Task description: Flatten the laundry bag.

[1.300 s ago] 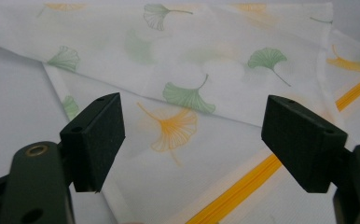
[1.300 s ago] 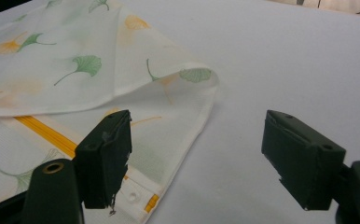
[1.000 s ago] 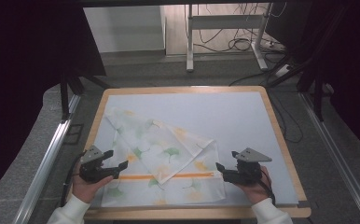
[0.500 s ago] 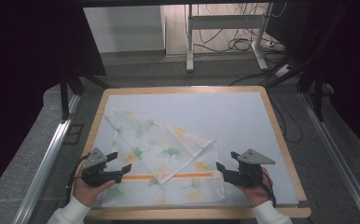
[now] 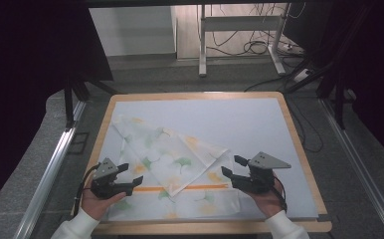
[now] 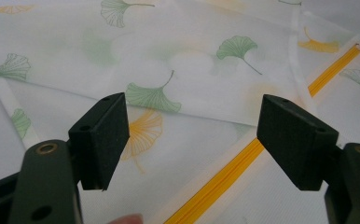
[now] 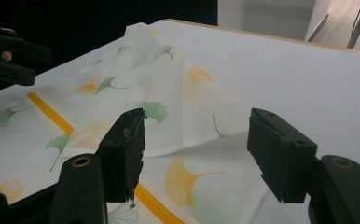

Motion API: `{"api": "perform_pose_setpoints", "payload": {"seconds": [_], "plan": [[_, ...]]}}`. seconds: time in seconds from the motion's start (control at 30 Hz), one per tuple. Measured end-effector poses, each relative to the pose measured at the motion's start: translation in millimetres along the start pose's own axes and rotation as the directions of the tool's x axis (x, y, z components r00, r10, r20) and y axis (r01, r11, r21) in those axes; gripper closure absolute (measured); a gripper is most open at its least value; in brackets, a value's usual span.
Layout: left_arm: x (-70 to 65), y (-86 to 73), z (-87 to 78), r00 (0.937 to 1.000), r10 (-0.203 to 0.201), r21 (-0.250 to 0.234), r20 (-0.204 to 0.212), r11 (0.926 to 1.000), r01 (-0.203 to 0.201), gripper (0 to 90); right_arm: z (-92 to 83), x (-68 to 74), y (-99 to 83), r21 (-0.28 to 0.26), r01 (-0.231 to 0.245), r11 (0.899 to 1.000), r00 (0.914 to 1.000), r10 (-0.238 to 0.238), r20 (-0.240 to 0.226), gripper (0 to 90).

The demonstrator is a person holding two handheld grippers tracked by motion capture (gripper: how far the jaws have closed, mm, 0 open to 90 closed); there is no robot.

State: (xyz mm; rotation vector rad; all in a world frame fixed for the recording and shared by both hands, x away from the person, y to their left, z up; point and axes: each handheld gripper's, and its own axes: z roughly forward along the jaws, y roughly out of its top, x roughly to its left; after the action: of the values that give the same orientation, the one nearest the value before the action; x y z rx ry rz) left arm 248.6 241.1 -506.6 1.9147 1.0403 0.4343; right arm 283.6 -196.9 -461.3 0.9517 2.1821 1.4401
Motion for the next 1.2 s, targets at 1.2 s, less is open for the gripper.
{"api": "perform_pose_setpoints", "payload": {"seconds": [1.2], "plan": [[-1.7, -7.2, -8.8, 0.9991, -0.033, -0.022, -0.028, 0.9992, 0.032, 25.8, 78.0, 79.4, 52.4, 0.144, 0.126, 0.982, 0.9766, -0.098, -0.191, 39.9]]}}
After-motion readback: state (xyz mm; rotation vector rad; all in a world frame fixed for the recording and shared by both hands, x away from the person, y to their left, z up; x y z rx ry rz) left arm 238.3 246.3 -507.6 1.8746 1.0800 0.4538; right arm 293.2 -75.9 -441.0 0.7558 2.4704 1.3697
